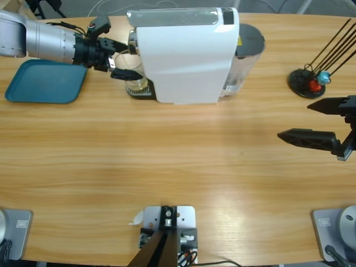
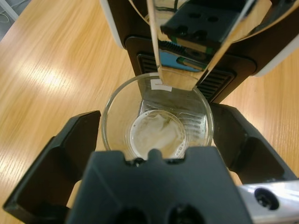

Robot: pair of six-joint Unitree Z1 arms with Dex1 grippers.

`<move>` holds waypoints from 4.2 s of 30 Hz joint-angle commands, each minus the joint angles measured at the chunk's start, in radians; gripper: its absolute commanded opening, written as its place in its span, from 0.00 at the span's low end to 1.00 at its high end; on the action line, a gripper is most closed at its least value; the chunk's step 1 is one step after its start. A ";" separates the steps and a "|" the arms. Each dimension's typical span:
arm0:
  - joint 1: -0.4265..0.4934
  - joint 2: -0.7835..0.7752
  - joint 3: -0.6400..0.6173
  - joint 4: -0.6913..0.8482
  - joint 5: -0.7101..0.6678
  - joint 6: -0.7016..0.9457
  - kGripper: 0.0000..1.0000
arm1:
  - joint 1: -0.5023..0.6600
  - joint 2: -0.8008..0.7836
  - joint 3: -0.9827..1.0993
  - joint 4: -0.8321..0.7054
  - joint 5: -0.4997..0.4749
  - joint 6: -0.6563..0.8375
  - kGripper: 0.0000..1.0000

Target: Pour coffee

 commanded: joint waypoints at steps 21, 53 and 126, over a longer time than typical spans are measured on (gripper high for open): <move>0.109 -0.068 0.105 -0.009 -0.024 -0.056 0.00 | -0.006 -0.014 0.027 -0.009 0.004 0.010 1.00; 0.286 -0.349 0.400 -0.202 0.607 -0.472 0.00 | 0.001 -0.049 0.062 -0.048 0.007 0.027 1.00; -0.151 -0.953 0.352 0.399 0.362 -0.718 1.00 | 0.047 -0.047 0.058 -0.057 -0.326 0.008 1.00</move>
